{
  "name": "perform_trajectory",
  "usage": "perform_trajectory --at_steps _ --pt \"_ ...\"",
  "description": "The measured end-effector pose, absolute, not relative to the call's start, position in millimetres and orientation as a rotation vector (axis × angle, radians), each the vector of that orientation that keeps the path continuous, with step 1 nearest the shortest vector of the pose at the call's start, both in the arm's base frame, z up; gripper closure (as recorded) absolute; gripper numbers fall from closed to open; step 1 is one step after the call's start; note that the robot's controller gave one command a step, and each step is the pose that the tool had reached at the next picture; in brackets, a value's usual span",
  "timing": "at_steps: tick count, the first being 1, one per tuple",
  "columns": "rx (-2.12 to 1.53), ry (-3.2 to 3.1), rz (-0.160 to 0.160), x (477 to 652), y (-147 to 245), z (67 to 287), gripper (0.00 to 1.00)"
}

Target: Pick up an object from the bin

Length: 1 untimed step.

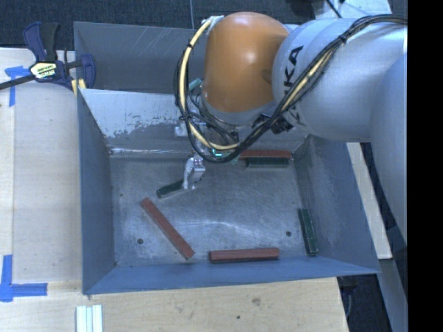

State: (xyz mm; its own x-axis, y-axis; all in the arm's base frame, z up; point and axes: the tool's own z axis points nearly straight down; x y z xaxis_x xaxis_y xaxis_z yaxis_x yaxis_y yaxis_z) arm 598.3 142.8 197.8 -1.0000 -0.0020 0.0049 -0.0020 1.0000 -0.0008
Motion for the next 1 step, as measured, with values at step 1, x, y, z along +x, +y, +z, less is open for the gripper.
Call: perform_trajectory --at_steps 1 --pt "0.0 -3.144 -0.002 600.1 142.6 202.4 0.0"
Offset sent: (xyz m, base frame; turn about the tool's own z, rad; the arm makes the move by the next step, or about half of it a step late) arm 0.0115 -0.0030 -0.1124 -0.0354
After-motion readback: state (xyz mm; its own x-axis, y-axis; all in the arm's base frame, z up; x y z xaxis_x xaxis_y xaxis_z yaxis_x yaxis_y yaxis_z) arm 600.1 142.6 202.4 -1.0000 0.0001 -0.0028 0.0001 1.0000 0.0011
